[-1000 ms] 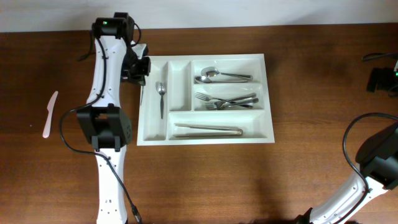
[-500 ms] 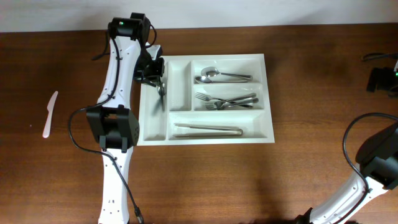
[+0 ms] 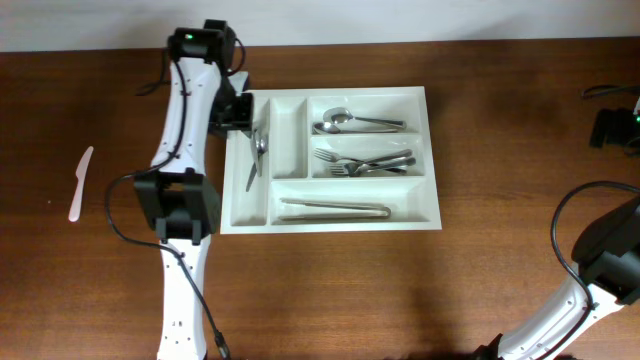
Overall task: Pack container
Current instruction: 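Lower the spoon onto the first spoon and open the left gripper, then move the left gripper out to the white plastic knife at far left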
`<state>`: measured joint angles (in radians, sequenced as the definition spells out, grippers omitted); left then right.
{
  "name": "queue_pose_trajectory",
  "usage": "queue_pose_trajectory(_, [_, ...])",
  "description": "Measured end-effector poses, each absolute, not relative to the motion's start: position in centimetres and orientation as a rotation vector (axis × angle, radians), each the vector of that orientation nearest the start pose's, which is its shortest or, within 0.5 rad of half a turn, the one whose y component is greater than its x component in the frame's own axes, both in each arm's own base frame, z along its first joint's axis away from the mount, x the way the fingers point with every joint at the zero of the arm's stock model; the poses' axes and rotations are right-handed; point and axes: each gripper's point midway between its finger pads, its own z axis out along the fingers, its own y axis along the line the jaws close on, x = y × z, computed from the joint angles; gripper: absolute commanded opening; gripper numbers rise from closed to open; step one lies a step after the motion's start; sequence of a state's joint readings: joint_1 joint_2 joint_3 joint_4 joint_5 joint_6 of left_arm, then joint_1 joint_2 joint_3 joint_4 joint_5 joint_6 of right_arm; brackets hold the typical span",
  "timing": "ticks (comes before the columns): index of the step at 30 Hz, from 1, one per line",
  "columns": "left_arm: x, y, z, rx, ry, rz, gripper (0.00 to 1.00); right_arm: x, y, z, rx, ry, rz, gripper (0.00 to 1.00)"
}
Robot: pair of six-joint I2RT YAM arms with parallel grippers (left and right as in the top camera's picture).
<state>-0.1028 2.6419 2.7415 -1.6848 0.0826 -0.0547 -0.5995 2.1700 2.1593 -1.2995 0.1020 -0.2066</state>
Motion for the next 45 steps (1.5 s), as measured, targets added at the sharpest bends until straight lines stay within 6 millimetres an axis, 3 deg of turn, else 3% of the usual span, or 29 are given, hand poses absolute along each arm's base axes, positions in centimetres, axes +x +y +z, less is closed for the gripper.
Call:
queue_pose_trajectory(5, [48.7,0.4,9.7,-0.086,3.112,0.043,0.66,38.4,-28.4,15.2,0.592,2.868,-0.288,0.99])
queue_pose_trajectory(11, [47.6,10.4,12.8,-0.278,3.042,0.140,0.85,38.4,-28.4,15.2,0.591,2.868,-0.289,0.99])
queue_pose_trajectory(14, [46.8,13.5,13.2,-0.327,3.036,0.164,0.87,38.4,-28.4,15.2,0.591,2.868,-0.288,0.99])
queue_pose_trajectory(16, [45.9,14.7,12.8,-0.339,3.062,0.168,0.92,38.4,-28.4,15.2,0.591,2.868,-0.288,0.99])
queue_pose_trajectory(20, [43.8,15.2,11.6,-0.286,3.159,0.180,0.99,38.4,-28.4,15.2,0.591,2.868,-0.288,0.99])
queue_pose_trajectory(27, [40.3,16.2,10.8,-0.260,3.275,0.243,0.99,38.4,-28.4,15.2,0.591,2.868,-0.288,0.99])
queue_pose_trajectory(33, [37.9,20.3,10.0,-0.340,3.294,0.190,0.99,38.4,-28.4,15.2,0.592,2.868,-0.288,0.99])
queue_pose_trajectory(38, [37.4,23.6,8.4,-0.379,3.243,0.125,0.99,38.4,-28.4,15.2,0.591,2.868,-0.289,0.99])
queue_pose_trajectory(45, [38.6,24.4,8.0,-0.272,3.197,0.145,0.99,38.4,-28.4,15.2,0.591,2.868,-0.289,0.99])
